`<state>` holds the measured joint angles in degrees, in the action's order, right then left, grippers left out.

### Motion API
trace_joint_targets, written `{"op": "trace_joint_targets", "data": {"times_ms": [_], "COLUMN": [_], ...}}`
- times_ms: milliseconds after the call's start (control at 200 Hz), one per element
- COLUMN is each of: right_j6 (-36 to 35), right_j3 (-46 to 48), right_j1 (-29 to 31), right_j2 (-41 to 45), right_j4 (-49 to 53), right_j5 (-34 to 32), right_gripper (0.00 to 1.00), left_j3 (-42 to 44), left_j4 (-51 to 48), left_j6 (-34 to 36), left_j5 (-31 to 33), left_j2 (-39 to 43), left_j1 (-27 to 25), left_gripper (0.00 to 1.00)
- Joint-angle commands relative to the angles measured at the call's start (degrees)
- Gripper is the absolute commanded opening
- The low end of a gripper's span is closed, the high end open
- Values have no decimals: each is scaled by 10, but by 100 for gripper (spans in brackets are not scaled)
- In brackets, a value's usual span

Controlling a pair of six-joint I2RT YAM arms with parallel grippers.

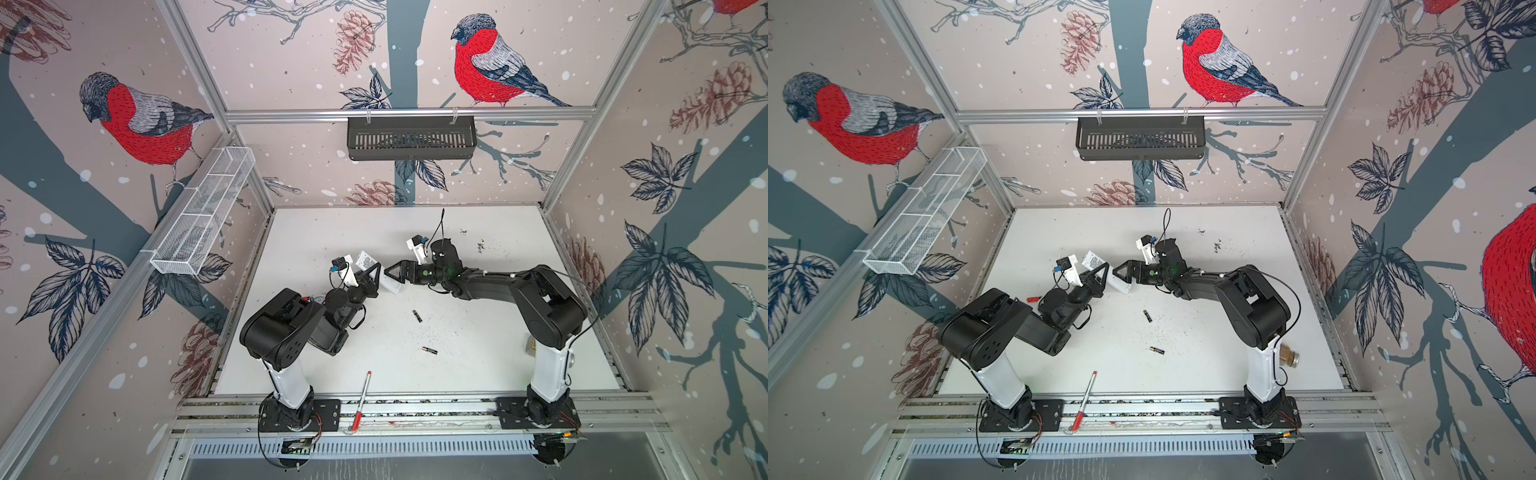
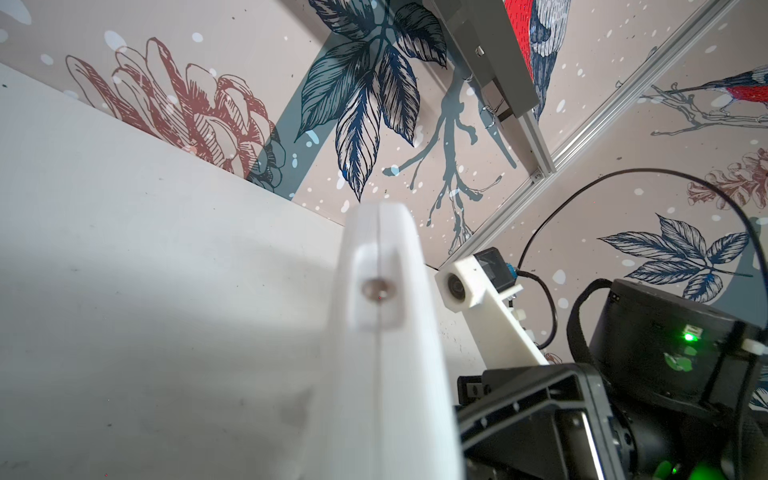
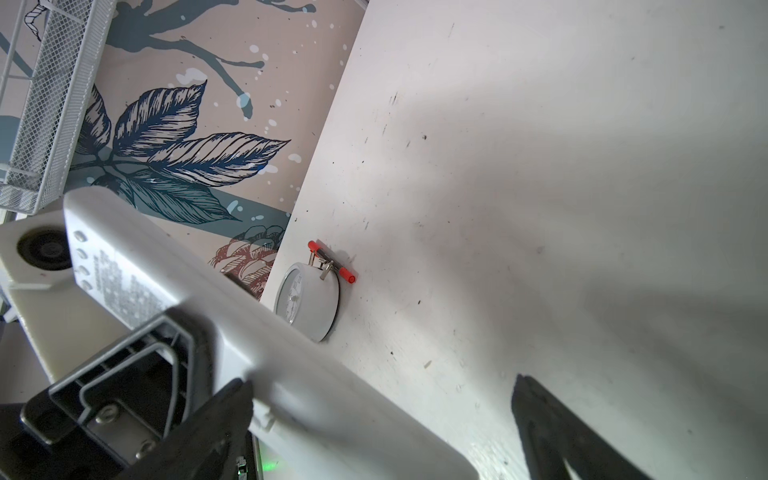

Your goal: Load the batteries into the remote control

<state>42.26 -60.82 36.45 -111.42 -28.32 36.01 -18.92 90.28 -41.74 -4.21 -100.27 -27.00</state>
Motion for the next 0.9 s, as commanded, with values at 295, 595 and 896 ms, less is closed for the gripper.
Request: {"op": "trace_joint_targets", "data": {"times_ms": [295, 595, 896], "right_j6": [37, 42, 53], "right_j3": [-9, -20, -52], "right_j1": [12, 21, 28], "right_j2": [-39, -48, -76], "right_j4": [-8, -4, 80], "right_j5": [-14, -16, -64], "right_gripper": [99, 99, 99], "left_j3": [8, 2, -4], "left_j4": [127, 130, 129], "left_j6": [-20, -27, -17], "left_j5": [7, -3, -28], "left_j2": [16, 17, 17], "left_j1": [3, 4, 3], "left_gripper": [0, 0, 0]}}
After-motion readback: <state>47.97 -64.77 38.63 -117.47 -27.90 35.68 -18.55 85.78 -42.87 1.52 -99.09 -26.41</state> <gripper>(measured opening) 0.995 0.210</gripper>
